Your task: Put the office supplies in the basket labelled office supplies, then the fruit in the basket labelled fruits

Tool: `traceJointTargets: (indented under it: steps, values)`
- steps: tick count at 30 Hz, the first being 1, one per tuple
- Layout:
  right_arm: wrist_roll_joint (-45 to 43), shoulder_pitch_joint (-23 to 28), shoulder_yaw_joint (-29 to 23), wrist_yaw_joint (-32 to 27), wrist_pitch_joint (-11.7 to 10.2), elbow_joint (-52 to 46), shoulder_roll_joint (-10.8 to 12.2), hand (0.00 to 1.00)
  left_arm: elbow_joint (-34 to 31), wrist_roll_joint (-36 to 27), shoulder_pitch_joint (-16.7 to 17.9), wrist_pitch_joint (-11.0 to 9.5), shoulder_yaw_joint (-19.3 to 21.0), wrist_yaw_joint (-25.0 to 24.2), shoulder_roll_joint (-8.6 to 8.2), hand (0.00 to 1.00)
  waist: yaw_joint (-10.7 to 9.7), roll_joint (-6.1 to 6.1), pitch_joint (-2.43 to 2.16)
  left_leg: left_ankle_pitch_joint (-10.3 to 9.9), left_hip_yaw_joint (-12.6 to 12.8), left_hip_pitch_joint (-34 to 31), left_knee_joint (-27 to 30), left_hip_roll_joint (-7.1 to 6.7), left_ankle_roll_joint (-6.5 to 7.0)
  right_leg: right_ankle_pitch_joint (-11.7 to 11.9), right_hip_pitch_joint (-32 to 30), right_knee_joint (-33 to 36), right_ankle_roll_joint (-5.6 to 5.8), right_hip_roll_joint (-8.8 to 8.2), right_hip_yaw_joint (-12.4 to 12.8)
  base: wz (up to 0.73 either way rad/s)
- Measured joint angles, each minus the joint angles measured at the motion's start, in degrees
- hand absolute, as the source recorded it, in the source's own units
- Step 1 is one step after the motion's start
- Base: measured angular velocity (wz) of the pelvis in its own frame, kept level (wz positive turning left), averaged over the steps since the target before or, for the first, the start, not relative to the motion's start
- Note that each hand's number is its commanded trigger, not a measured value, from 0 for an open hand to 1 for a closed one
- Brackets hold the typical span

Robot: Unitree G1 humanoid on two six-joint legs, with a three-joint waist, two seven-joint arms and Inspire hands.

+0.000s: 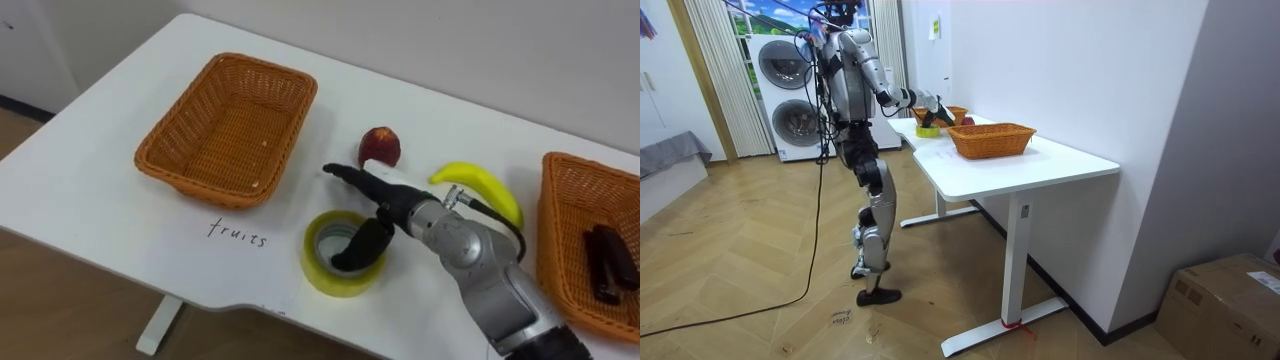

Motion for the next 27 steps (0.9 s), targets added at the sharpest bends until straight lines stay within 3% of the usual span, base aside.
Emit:
traceJointTargets:
  steps: [13, 27]
  values:
    - [-3.50, -2.00, 0.23, 0.16, 0.07, 0.38, 0.05, 1.00, 0.08, -0.01, -0.70, -0.03, 0.04, -0.93, 0.42, 0.00, 1.49, -0.43, -0.28, 0.04, -0.12, 0.54, -0.27, 0.06, 0.01, 0.00, 0.12, -0.21, 0.00, 0.12, 0.03, 0.00]
    - [-3.77, -2.00, 0.55, 2.56, 0.04, 0.30, 0.24, 1.00, 0.08, -0.05, -0.99, -0.30, 0.00, -0.94, 1.23, 0.00, 1.30, -1.55, -0.03, 0.05, -0.02, 0.38, -0.39, 0.07, -0.01, 0.00, 0.22, -0.20, 0.01, 0.15, 0.23, 0.00]
